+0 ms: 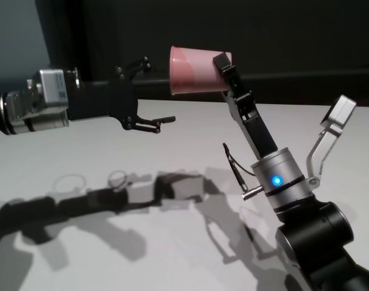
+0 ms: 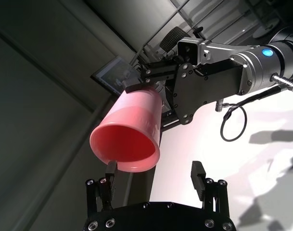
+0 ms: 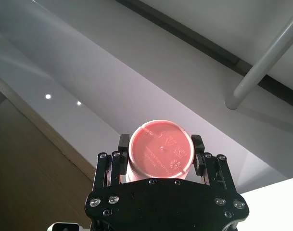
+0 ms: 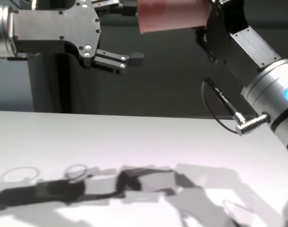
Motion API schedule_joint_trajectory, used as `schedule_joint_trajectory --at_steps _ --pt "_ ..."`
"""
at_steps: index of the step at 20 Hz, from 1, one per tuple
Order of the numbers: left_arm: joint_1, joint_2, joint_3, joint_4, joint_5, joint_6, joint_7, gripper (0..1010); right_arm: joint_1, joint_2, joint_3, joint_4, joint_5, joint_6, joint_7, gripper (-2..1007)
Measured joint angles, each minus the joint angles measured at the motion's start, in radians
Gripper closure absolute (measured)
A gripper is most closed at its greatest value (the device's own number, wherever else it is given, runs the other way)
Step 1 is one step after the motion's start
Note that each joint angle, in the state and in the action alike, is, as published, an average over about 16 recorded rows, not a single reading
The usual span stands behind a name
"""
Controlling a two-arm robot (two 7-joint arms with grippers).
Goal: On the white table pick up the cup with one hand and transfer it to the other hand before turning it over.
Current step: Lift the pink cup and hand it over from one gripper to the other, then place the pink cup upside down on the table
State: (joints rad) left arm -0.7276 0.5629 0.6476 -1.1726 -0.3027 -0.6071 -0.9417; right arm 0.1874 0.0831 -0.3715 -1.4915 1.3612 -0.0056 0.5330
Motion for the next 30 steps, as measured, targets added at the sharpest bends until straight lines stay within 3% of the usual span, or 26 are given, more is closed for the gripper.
schedule_joint_trajectory --at_steps 8,16,22,30 --pt "0.077 0.046 -0.059 -0.078 0.05 0.071 0.129 9 0.0 0.0 0.0 0.0 0.0 0.0 0.0 262" --pt "0.167 0.077 -0.132 -0.157 0.108 0.154 0.285 9 0.0 0.0 0.0 0.0 0.0 0.0 0.0 262" --pt "0.249 0.071 -0.198 -0.199 0.117 0.216 0.41 9 0.0 0.0 0.0 0.0 0.0 0.0 0.0 262" --pt "0.35 0.032 -0.27 -0.21 0.084 0.277 0.521 9 0.0 0.0 0.0 0.0 0.0 0.0 0.0 262"
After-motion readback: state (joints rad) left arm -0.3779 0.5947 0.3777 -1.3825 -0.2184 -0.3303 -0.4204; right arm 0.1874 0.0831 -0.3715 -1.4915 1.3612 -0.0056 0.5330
